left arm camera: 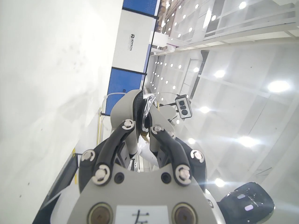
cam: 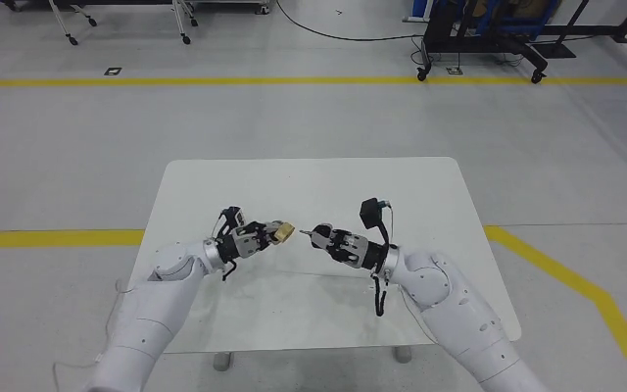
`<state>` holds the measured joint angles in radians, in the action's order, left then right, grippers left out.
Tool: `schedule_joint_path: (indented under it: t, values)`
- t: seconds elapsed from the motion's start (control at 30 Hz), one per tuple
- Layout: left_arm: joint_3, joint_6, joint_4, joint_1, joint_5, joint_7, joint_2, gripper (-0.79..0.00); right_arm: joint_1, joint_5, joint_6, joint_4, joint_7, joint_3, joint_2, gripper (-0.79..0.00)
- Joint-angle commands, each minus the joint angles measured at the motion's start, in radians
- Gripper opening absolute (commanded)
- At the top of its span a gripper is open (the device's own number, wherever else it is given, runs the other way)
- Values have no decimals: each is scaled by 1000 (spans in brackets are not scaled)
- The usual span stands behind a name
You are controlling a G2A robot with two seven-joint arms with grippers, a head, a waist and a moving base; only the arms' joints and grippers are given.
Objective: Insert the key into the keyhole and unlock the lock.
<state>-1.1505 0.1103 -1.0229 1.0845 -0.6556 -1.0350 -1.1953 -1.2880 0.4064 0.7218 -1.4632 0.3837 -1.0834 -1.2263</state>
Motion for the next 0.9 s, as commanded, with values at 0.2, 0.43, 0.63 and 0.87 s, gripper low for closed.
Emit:
schedule_joint_path:
  t: [0.2, 0.43, 0.63, 0.87]
  values:
    - [25, 249, -95, 54, 63, 261, -23, -785, 16, -223, -2, 63, 21, 50, -13, -785]
    - [41, 363, -121, 73, 127, 374, -35, -785, 49, -289, -67, 119, 33, 77, -24, -785]
    - [28, 389, -126, 77, 157, 411, -37, -785, 76, -363, -63, 159, 68, 109, -35, -785]
    - [21, 408, -138, 85, 189, 449, -39, -785, 107, -386, -64, 204, 43, 133, -49, -785]
